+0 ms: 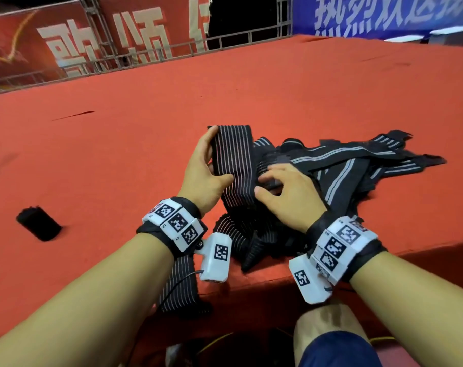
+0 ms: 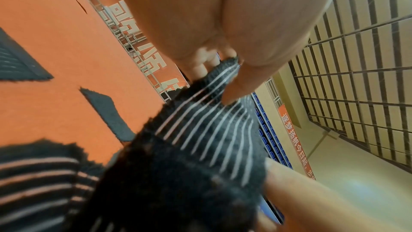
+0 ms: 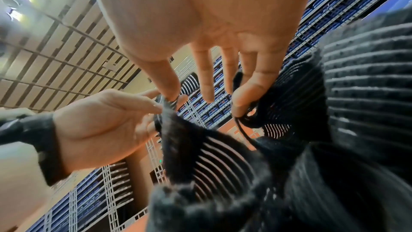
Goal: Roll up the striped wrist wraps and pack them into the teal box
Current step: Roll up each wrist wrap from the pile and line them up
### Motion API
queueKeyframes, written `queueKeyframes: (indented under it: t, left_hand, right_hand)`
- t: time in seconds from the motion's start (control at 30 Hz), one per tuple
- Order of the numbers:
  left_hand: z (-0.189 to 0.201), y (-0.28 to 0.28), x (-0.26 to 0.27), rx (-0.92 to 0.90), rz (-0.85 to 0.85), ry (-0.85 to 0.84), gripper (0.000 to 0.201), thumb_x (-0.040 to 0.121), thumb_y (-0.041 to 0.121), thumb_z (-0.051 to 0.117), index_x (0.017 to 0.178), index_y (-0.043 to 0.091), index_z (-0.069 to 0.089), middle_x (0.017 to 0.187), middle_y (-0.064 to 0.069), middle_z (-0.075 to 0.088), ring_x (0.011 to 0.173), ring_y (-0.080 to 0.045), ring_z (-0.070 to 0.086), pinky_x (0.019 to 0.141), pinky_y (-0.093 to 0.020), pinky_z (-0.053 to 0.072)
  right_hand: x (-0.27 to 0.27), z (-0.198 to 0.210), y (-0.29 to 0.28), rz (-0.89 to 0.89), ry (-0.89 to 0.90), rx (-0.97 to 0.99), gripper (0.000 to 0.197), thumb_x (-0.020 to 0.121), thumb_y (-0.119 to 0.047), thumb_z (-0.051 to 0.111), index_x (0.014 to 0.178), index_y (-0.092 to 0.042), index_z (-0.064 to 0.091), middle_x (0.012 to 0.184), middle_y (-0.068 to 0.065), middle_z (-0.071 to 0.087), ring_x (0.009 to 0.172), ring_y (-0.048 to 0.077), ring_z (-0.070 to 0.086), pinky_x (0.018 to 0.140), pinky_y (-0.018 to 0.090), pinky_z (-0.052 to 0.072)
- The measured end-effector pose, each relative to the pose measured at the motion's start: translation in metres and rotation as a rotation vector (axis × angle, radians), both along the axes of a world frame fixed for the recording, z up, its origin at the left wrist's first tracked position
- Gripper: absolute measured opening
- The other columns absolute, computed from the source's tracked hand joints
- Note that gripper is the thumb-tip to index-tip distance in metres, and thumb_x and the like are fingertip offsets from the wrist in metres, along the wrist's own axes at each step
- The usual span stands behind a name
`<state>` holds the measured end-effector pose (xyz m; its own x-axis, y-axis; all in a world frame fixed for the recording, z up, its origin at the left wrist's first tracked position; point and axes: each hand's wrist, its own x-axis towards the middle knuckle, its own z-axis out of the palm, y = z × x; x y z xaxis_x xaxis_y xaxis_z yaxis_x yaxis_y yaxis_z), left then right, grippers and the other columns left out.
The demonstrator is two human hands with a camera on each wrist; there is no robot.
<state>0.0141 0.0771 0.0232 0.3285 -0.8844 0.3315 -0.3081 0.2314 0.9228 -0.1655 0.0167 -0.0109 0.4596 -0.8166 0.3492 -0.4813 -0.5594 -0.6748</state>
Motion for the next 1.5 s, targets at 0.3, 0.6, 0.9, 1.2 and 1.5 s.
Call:
queueKeyframes:
  t: [0.3,0.6,0.9,1.2,1.5]
  left_hand:
    - [0.009,0.010,0.003,-0.079,0.056,0.062,0.100,0.082,-0.034,0.047,0.161,0.019,0.013,0.148,0.008,0.037,0.096,0.014,0.065,0.074,-0.019,0.056]
    - [-0.004,0.016,0.012,-0.001,0.081,0.246,0.100,0.088,-0.014,0.065,0.161,0.022,0.007,0.140,0.005,0.057,0.104,-0.009,0.070,0.089,-0.037,0.060]
    - [-0.022,0.036,0.019,0.137,-0.101,-0.131,0.055,0.074,-0.006,0.083,0.119,0.018,0.066,0.112,0.006,0.073,0.104,-0.004,0.068,0.097,-0.025,0.051]
    - [-0.017,0.049,0.034,0.038,0.123,0.056,0.023,0.087,-0.008,0.070,0.093,0.014,0.067,0.081,0.004,0.069,0.063,0.005,0.062,0.052,-0.014,0.047]
    - [-0.017,0.060,0.062,-0.044,0.349,0.154,0.019,0.095,-0.001,0.064,0.090,0.016,0.069,0.084,-0.006,0.065,0.067,-0.013,0.065,0.051,-0.020,0.053]
  right_hand:
    - [0.010,-0.010,0.013,0.090,-0.081,0.090,0.046,0.099,-0.050,0.047,0.083,-0.010,0.063,0.087,0.000,0.063,0.083,0.019,0.059,0.081,0.035,0.043]
    - [0.019,-0.019,0.006,0.049,-0.127,0.104,0.014,0.093,-0.032,0.064,0.095,-0.019,0.067,0.088,-0.004,0.070,0.088,0.020,0.063,0.083,0.038,0.049]
    - [0.041,0.006,0.023,0.324,-0.549,0.574,0.019,0.102,-0.008,0.052,0.087,-0.001,0.061,0.073,0.008,0.066,0.065,0.014,0.067,0.062,0.032,0.059]
    - [0.057,-0.024,0.029,0.251,0.290,0.236,0.042,0.076,-0.012,0.077,0.116,-0.022,0.070,0.102,-0.002,0.071,0.091,0.017,0.064,0.084,0.022,0.046]
    - [0.062,-0.024,0.017,-0.083,0.221,0.263,0.011,0.089,-0.023,0.066,0.094,-0.033,0.070,0.108,0.013,0.070,0.107,0.038,0.062,0.092,0.037,0.050]
